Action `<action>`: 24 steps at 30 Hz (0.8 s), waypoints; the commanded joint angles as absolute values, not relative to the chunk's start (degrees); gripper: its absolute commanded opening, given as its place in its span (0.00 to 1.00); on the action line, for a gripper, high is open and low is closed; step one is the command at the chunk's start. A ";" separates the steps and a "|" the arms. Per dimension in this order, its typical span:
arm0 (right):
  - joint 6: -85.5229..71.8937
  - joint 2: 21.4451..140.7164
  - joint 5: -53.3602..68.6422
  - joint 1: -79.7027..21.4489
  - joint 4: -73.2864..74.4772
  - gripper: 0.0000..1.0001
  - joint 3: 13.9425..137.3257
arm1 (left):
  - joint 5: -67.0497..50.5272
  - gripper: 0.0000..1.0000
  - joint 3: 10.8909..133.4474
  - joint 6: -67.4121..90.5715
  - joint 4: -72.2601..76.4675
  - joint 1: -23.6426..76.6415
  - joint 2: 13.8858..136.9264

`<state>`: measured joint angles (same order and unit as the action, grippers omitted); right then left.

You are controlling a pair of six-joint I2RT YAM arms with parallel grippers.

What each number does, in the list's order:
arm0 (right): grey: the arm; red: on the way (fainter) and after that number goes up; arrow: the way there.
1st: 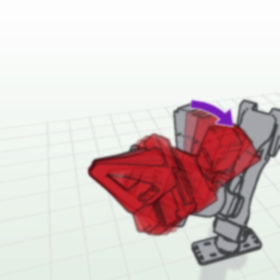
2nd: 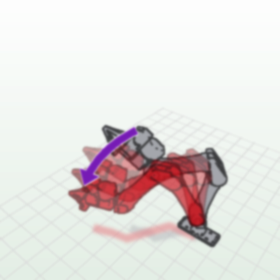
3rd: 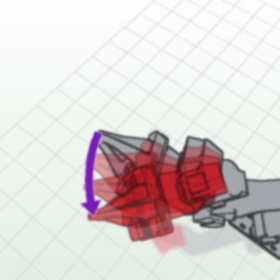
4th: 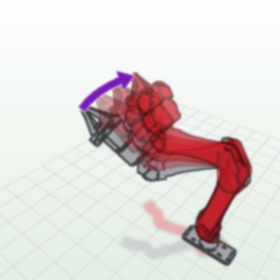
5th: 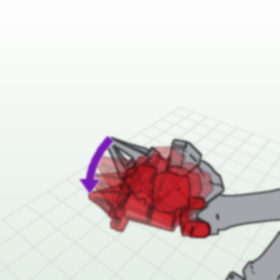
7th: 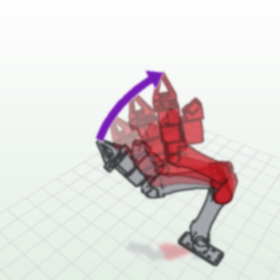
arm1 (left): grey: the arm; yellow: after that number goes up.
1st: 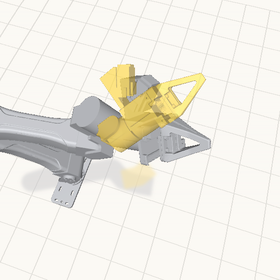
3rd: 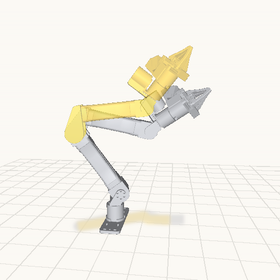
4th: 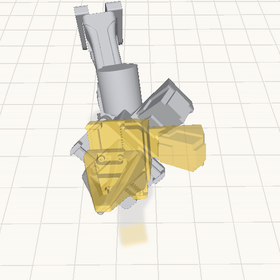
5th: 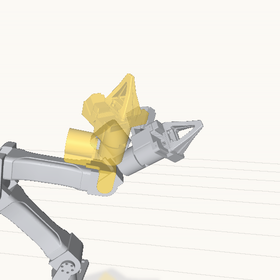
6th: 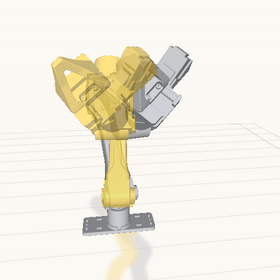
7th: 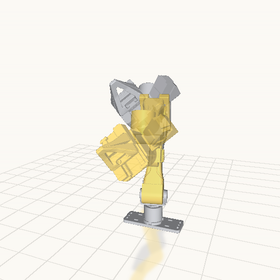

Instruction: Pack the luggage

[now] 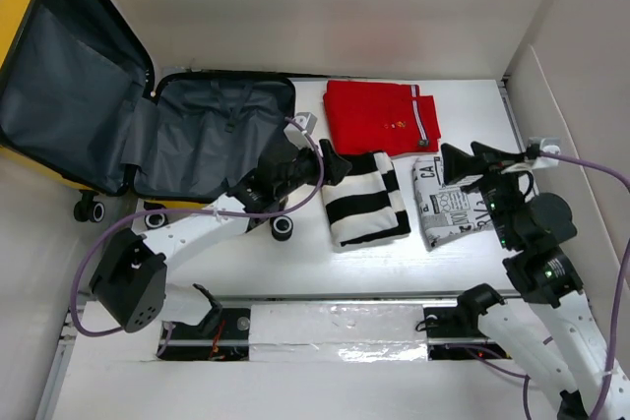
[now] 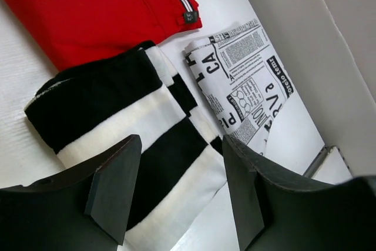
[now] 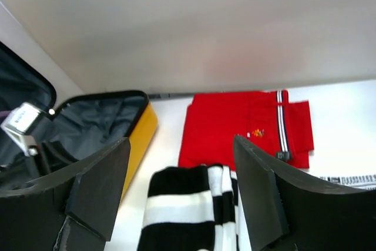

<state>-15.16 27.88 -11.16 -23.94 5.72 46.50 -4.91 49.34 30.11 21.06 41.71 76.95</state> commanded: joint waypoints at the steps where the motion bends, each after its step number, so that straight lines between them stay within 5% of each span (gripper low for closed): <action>1: -15.12 29.27 -10.99 -23.99 4.31 0.77 46.14 | -6.24 0.54 48.78 31.46 25.76 41.92 73.48; 2: -15.12 29.53 -10.99 -23.99 4.22 0.77 46.14 | -6.24 0.54 48.78 31.29 24.97 41.40 73.39; 3: -14.86 29.62 -10.99 -23.99 4.13 0.64 46.06 | -5.54 0.53 48.78 31.20 23.13 41.40 73.04; 5: -14.59 29.62 -10.20 -23.99 3.61 0.40 45.70 | -4.66 0.35 48.08 31.98 21.80 41.40 72.34; 6: -14.42 29.71 -9.93 -23.99 3.52 0.16 45.53 | -4.14 0.24 46.25 32.51 21.97 41.40 71.12; 7: -14.50 29.79 -9.76 -23.99 3.52 0.07 45.53 | -4.04 0.10 44.84 32.87 22.49 41.40 70.41; 10: -14.85 30.93 -9.32 -23.99 2.82 0.00 45.09 | -1.68 0.00 42.19 32.70 21.46 42.19 68.55; 14: -14.85 32.87 -7.39 -23.99 2.72 0.04 45.00 | 4.74 0.00 42.45 33.13 16.96 45.79 70.22; 16: -14.77 33.05 -6.60 -23.99 2.38 0.33 44.74 | 4.13 0.00 41.84 34.71 16.88 45.79 71.89; 18: -14.33 33.31 -4.85 -23.99 1.58 0.63 44.04 | 4.39 0.14 42.18 35.24 15.74 45.79 74.08; 19: -14.33 33.40 -4.31 -23.99 1.41 0.71 43.95 | 4.48 0.33 42.19 35.51 15.65 45.79 74.79; 22: -14.33 33.57 -3.52 -23.99 1.93 0.78 43.60 | 6.32 0.57 42.80 35.77 15.73 47.54 77.34; 24: -14.24 33.75 -3.43 -23.99 2.11 0.80 43.59 | 8.16 0.64 45.42 35.60 13.03 48.95 80.49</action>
<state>-14.81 33.80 -5.26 -23.97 4.97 43.24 5.04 42.78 35.11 15.31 47.03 78.08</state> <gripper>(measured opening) 0.790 0.623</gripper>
